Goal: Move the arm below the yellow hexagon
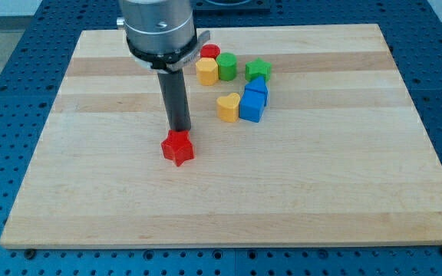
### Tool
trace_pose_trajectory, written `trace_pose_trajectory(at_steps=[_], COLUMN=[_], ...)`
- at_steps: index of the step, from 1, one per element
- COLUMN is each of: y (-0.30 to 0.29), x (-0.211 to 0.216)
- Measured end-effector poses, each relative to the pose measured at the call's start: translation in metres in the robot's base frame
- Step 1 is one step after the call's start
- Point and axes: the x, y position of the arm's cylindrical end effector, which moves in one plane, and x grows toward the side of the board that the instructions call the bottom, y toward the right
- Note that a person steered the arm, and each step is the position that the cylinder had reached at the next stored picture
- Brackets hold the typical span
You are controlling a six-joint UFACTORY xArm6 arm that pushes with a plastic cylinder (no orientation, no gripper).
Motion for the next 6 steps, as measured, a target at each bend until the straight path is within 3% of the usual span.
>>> trace_pose_trajectory(at_steps=[2,3,5,6], y=[-0.024,0.012,0.021,-0.020], x=[-0.054,-0.067,-0.073,-0.073])
